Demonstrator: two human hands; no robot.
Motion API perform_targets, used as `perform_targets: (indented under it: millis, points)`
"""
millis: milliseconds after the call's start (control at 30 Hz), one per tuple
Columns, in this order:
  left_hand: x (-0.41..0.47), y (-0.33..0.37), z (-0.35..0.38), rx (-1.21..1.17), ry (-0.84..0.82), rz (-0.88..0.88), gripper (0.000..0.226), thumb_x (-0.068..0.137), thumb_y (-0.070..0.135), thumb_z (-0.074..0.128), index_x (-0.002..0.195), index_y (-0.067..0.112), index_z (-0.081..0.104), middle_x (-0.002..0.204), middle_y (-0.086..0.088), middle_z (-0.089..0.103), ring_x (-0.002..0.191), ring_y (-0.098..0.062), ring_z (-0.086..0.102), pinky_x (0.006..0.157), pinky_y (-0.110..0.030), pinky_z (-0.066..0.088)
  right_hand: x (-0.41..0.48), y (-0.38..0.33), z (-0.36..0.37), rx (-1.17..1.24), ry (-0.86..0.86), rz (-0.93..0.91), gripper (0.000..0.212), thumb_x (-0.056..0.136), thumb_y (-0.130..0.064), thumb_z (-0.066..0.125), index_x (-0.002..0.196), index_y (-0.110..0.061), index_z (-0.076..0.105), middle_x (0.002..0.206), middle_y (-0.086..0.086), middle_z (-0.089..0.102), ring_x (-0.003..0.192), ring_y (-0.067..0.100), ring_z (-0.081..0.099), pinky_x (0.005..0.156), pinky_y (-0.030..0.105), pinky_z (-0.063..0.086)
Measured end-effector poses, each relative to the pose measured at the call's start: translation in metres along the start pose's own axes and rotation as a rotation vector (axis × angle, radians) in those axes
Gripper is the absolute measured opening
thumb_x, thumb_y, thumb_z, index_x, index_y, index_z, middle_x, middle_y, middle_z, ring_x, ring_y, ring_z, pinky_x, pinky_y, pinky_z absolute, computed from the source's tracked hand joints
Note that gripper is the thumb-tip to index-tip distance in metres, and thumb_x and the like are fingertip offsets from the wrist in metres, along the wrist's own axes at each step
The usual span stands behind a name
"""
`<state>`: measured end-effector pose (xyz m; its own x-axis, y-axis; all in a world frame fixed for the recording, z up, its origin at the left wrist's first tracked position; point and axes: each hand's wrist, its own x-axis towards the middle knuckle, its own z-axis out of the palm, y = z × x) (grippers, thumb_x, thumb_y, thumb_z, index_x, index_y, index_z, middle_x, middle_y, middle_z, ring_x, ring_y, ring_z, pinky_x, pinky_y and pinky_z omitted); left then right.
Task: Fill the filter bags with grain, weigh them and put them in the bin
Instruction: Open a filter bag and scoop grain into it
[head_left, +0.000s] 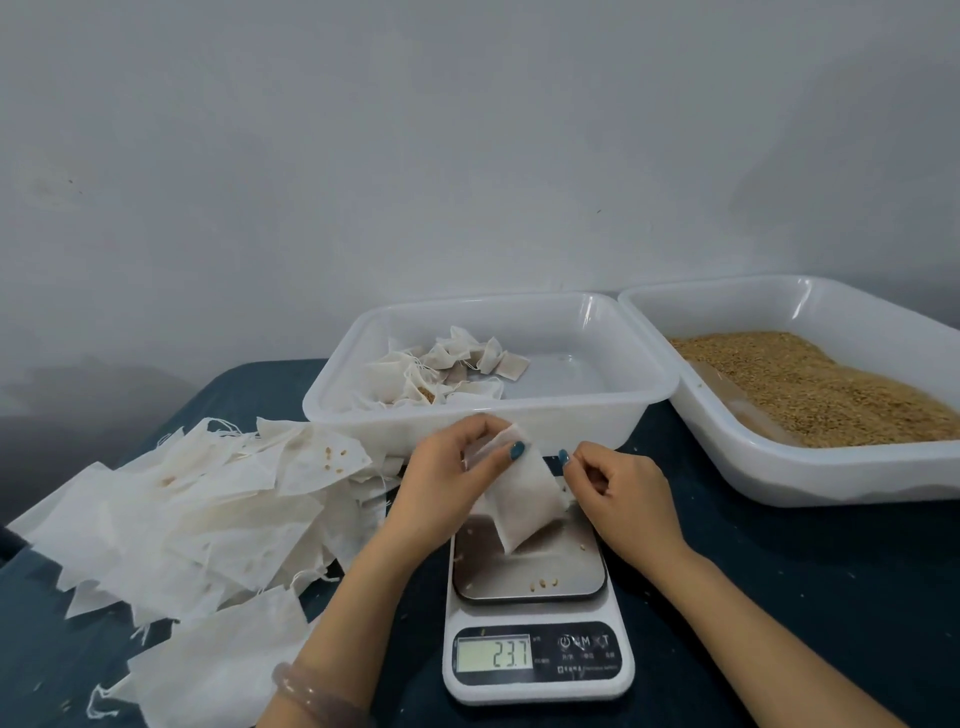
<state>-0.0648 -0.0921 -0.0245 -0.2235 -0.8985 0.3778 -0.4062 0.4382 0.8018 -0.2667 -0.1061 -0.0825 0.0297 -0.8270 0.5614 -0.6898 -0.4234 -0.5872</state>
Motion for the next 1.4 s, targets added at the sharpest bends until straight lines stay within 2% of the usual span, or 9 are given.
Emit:
perform_targets:
  millis: [133,300,433,500,667,933,1067,1200,1400]
  points:
    - [0.028,0.016,-0.016,0.003,0.150,0.041,0.027,0.092,0.005,0.066,0.094,0.032,0.067,0.094,0.016,0.068,0.077,0.004,0.055,0.068,-0.010,0.041,0.001,0.002,0.000,-0.004,0.025,-0.007,0.046,0.094,-0.030,0.056,0.055,-0.032,0.031,0.049,-0.008,0.041,0.048,0.014,0.036,0.046,0.024,0.027]
    - [0.074,0.027,-0.045,0.141,0.314,0.044,0.042,0.090,-0.005,0.053,0.090,0.036,0.065,0.087,0.020,0.064,0.081,0.003,0.058,0.068,-0.011,0.047,0.000,0.002,-0.001,-0.014,0.022,-0.006,0.046,0.093,-0.029,0.057,0.055,-0.033,0.031,0.052,-0.011,0.045,0.049,0.012,0.039,0.047,0.019,0.024]
    - [0.096,0.017,-0.048,0.293,0.170,0.015,0.043,0.090,-0.004,0.055,0.079,0.035,0.071,0.086,0.016,0.069,0.090,-0.009,0.067,0.070,-0.016,0.051,0.000,0.001,0.000,-0.025,0.012,-0.023,0.048,0.094,-0.025,0.060,0.056,-0.035,0.032,0.051,-0.012,0.045,0.048,0.011,0.040,0.046,0.018,0.024]
    - [0.097,0.006,-0.048,0.420,0.063,0.008,0.036,0.091,-0.002,0.058,0.081,0.027,0.076,0.090,0.009,0.072,0.093,-0.012,0.067,0.071,-0.012,0.047,0.000,0.001,-0.001,-0.021,0.013,-0.024,0.049,0.094,-0.024,0.061,0.056,-0.035,0.032,0.048,-0.011,0.042,0.048,0.012,0.040,0.046,0.019,0.025]
    - [0.085,-0.009,-0.050,0.646,-0.210,-0.106,0.033,0.096,0.003,0.050,0.094,0.023,0.076,0.102,0.000,0.073,0.098,-0.017,0.065,0.090,-0.030,0.049,0.000,0.000,-0.002,-0.019,0.022,-0.026,0.050,0.093,-0.024,0.061,0.055,-0.036,0.030,0.053,-0.015,0.047,0.050,0.011,0.041,0.046,0.020,0.023]
    - [0.049,0.004,-0.046,0.953,0.036,-0.043,0.028,0.099,0.013,0.044,0.120,0.025,0.059,0.118,0.006,0.062,0.109,-0.020,0.056,0.080,-0.039,0.049,0.000,-0.001,-0.002,-0.030,0.018,-0.020,0.046,0.094,-0.028,0.058,0.055,-0.033,0.033,0.054,-0.013,0.047,0.049,0.010,0.041,0.046,0.018,0.025]
    - [0.020,0.007,-0.079,1.221,0.293,-0.265,0.021,0.093,0.017,0.055,0.114,0.016,0.055,0.113,-0.006,0.056,0.107,-0.028,0.054,0.068,-0.036,0.041,-0.001,0.000,-0.002,-0.012,0.018,-0.010,0.041,0.093,-0.028,0.058,0.057,-0.028,0.040,0.052,-0.011,0.046,0.050,0.011,0.041,0.046,0.019,0.028]
    - [0.003,0.000,-0.104,1.250,0.188,-0.592,0.032,0.097,0.035,0.055,0.115,0.009,0.052,0.115,-0.010,0.057,0.109,-0.031,0.054,0.072,-0.035,0.036,0.000,-0.001,-0.001,-0.013,0.007,0.006,0.037,0.093,-0.031,0.056,0.059,-0.025,0.042,0.050,-0.009,0.045,0.050,0.014,0.041,0.048,0.024,0.033]
    - [0.000,-0.007,-0.106,1.250,0.252,-0.617,0.016,0.096,0.027,0.054,0.100,0.013,0.062,0.079,-0.002,0.049,0.075,-0.026,0.048,0.065,-0.030,0.033,0.000,0.000,-0.002,-0.016,0.012,-0.007,0.039,0.093,-0.030,0.057,0.058,-0.027,0.041,0.047,-0.009,0.042,0.049,0.013,0.042,0.047,0.022,0.032]
